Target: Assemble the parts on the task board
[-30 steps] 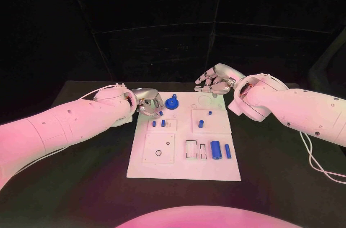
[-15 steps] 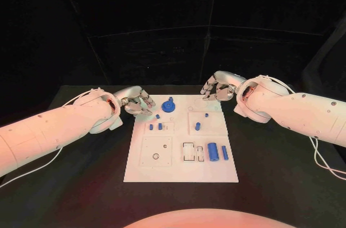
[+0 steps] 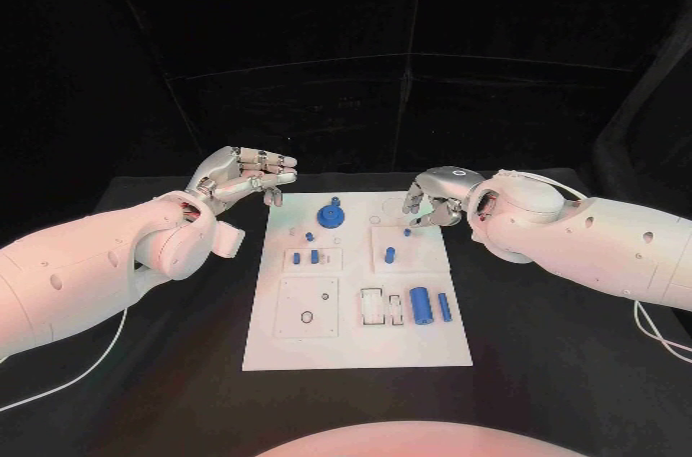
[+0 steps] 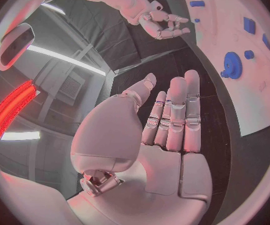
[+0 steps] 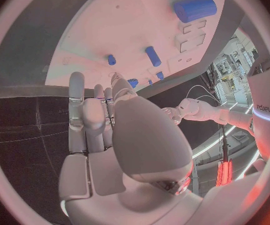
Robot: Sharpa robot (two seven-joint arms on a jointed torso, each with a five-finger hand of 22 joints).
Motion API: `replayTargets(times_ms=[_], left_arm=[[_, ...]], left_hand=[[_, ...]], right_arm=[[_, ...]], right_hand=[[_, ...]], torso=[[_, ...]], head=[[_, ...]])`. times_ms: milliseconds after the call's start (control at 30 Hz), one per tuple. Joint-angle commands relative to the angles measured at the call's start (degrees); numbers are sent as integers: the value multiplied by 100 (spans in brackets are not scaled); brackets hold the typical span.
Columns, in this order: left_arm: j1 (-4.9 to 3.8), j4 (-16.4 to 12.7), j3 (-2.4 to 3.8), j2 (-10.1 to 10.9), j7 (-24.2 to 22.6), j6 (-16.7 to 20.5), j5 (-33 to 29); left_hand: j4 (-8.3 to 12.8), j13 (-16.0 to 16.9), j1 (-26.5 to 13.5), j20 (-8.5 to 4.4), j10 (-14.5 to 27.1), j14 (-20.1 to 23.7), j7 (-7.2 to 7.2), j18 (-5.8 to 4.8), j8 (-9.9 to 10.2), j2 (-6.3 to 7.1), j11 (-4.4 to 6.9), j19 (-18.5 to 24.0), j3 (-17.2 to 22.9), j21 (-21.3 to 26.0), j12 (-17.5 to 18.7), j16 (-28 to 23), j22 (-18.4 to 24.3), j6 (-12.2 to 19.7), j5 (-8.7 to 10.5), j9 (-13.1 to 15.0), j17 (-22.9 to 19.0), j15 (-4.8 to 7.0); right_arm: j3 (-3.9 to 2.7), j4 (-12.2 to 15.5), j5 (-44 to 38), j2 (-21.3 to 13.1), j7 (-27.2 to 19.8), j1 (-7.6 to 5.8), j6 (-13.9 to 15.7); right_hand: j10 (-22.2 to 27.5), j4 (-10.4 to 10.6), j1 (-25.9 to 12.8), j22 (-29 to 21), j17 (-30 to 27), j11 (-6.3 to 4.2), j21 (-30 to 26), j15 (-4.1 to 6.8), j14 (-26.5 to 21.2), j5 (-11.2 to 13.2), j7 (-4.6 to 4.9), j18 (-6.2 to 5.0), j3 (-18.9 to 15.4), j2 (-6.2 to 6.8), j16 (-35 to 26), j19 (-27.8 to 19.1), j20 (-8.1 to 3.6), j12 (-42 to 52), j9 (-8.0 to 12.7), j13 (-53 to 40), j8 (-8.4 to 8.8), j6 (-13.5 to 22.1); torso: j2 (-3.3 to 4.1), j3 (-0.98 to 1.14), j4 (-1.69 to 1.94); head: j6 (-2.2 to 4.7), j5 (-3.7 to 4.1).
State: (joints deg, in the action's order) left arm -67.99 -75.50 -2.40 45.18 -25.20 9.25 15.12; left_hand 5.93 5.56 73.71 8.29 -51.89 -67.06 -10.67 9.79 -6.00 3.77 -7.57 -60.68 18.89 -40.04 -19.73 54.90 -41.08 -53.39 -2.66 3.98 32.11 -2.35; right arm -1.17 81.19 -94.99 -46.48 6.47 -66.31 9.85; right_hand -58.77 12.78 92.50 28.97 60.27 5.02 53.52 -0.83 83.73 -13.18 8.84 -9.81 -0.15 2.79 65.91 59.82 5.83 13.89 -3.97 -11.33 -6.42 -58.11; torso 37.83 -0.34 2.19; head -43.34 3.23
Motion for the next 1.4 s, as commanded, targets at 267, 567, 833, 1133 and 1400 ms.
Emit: replayTargets(times_ms=[267,567,833,1133,1400], left_arm=[[13,-165,-3,88,-385,77,-919],[20,-172,-4,99,-362,93,-931],[25,-188,-5,96,-333,86,-932],[30,-203,-6,114,-311,85,-932],[31,-197,-6,117,-286,85,-933]], left_hand=[[-13,16,-6,6,-15,42,-17,76,-39,-75,27,4,-74,76,-90,-58,51,-65,-12,-2,-50,-11],[-16,18,3,6,-10,50,-32,75,-45,-89,21,-1,-87,102,-114,-72,72,-67,-12,-3,-71,-14],[-20,19,9,7,-8,54,-45,73,-52,-104,14,-6,-98,123,-135,-82,90,-69,-12,-3,-89,-18],[-23,19,12,8,-6,55,-50,73,-56,-113,11,-9,-101,131,-143,-86,97,-70,-12,-3,-96,-19],[-23,19,21,9,-1,59,-52,72,-62,-128,8,-13,-104,146,-156,-93,110,-71,-12,-3,-108,-22]], right_arm=[[1,35,-454,17,100,67,-342],[2,-16,-438,94,54,127,-426],[5,-120,-421,201,13,196,-499],[6,-174,-419,256,35,219,-526],[6,-179,-430,283,102,222,-538]], right_hand=[[39,-16,-33,56,59,61,41,-13,79,18,29,-68,66,77,73,47,30,-186,9,253,94,-18],[16,-75,36,141,100,73,106,-22,98,117,42,-58,188,24,109,85,36,-264,8,440,160,-19],[-55,-158,128,210,135,88,170,-25,103,297,51,-53,450,-28,138,81,38,-331,6,661,224,-47],[-197,-275,223,513,260,103,411,-30,144,473,78,-13,891,-35,251,184,33,-377,2,780,244,-122],[-533,-399,208,1078,561,37,824,35,221,564,33,65,1362,-18,526,439,2,-341,-29,763,179,-361]], torso=[[5,3,-4],[7,9,-7],[9,8,-9],[13,4,-8],[7,8,-10]], head=[[19,-25],[9,-31],[-6,-29],[-4,-20],[-30,-34]])
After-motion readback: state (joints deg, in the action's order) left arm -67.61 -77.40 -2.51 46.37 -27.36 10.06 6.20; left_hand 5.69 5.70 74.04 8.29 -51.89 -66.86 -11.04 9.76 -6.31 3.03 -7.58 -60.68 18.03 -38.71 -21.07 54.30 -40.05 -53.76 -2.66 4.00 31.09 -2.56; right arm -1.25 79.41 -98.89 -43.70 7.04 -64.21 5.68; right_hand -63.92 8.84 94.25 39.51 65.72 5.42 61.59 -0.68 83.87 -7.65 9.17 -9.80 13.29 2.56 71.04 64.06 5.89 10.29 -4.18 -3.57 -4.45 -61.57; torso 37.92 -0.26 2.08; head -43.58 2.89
